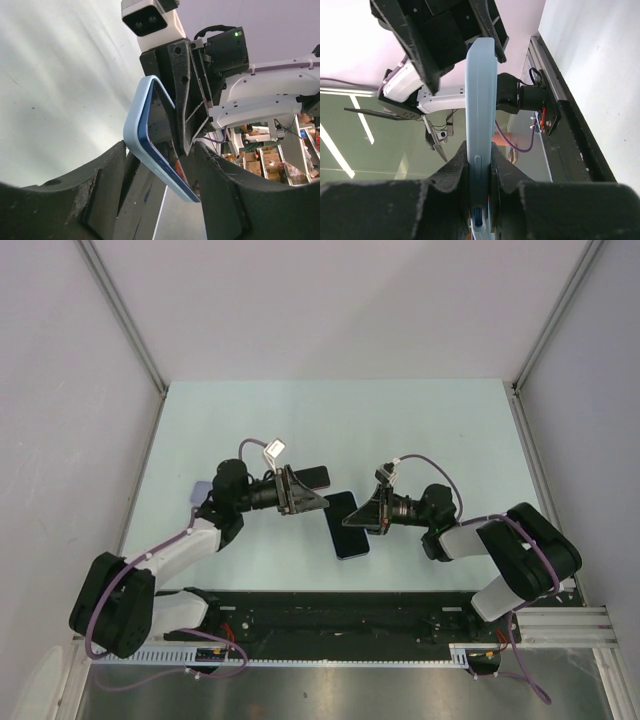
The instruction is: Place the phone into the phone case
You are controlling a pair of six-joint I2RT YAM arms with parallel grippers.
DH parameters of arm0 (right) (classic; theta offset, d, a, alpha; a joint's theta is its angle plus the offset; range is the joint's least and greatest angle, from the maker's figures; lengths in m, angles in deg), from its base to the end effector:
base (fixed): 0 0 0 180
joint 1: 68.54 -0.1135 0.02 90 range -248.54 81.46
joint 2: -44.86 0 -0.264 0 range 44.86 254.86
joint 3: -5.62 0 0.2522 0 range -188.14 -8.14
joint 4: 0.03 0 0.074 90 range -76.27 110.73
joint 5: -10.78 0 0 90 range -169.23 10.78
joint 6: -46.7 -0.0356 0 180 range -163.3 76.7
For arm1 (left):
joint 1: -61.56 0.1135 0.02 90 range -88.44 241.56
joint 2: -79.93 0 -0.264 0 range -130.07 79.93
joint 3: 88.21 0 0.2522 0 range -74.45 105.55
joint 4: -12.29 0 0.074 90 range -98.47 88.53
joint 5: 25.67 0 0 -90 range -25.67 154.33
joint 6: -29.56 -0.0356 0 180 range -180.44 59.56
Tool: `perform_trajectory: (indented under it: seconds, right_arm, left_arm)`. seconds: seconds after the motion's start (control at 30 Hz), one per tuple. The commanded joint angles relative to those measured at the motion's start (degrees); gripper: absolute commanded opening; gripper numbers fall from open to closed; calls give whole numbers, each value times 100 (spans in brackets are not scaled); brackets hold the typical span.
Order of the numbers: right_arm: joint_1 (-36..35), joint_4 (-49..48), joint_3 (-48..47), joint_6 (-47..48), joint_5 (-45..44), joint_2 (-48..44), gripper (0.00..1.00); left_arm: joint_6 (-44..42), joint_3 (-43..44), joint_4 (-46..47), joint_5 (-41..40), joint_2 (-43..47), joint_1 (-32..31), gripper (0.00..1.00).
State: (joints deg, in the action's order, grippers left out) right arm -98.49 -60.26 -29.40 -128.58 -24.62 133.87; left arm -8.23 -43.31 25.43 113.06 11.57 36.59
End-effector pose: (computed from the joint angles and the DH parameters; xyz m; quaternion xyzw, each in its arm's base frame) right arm 0.2089 0.1538 0.1837 -0.0270 0.6840 0.7227 0.0958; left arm 0.2152 -0.1298 0.2410 0.0922 0.7420 -0.6116 0.2586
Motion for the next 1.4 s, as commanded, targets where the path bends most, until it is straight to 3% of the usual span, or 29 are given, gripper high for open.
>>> perform_trajectory:
  seconds: [0.0, 0.1, 0.3, 0.43, 0.5, 0.63, 0.67, 0.73, 0.77, 0.8, 0.83, 0.87, 0.97, 1.03, 1.07, 1.1, 1.2, 1.23, 1.3, 1.37]
  right_arm:
    - [-125, -1706, -274, -174, -205, -235, 1]
    - [-134, -1706, -291, -217, -266, -332, 1]
    - [-160, -1723, -335, -314, -363, -376, 0]
    - [-169, -1723, -370, -349, -355, -446, 1]
    - [-177, -1732, -379, -385, -346, -481, 1]
    - [-177, -1732, -379, -428, -355, -604, 1]
    - [-177, -1741, -388, -446, -355, -622, 2]
    - [-186, -1732, -414, -455, -328, -640, 3]
    - [-186, -1732, -423, -455, -319, -640, 8]
    - [-195, -1723, -423, -455, -328, -631, 13]
    - [-186, -1723, -423, -438, -337, -613, 25]
    - [-186, -1723, -423, -429, -346, -596, 30]
    - [-186, -1715, -415, -394, -381, -534, 37]
    - [-177, -1715, -414, -359, -398, -508, 31]
    - [-177, -1715, -406, -358, -442, -499, 24]
    - [-177, -1715, -406, -367, -469, -481, 11]
    - [-169, -1715, -406, -411, -583, -534, 1]
    - [-160, -1715, -406, -428, -653, -578, 0]
    - [-107, -1715, -406, -481, -723, -613, 0]
    - [-37, -1723, -406, -534, -820, -613, 0]
  left_arm:
    - [369, -151, 685, 269, -125, 1, 59]
    - [404, -213, 747, 286, -73, -17, 57]
    - [615, -292, 1142, 321, 51, -52, 67]
    - [782, -327, 1423, 286, 7, -52, 60]
    - [984, -345, 1581, 286, -115, -52, 52]
    - [1669, -503, 2817, 400, -466, -69, 33]
    - [1931, -547, 3030, 435, -546, -78, 22]
    - [2144, -565, 3556, 497, -774, -113, 10]
    - [2223, -539, 3638, 532, -819, -131, 0]
    - [2241, -547, 3665, 515, -846, -139, 0]
    - [2241, -556, 3621, 497, -794, -166, 0]
    - [2102, -539, 3482, 410, -732, -166, 0]
    - [1076, -267, 1746, 86, -285, -183, 0]
    - [426, -56, 531, -126, -21, -210, 0]
    - [292, 6, 275, -249, 189, -210, 0]
    - [186, 59, -119, -276, 278, -201, 0]
    - [18, 174, -509, -233, 463, -210, 24]
    - [35, 130, -527, -206, 490, -219, 38]
    - [79, -19, -519, -180, 569, -271, 53]
    - [132, -125, -458, -162, 613, -341, 56]
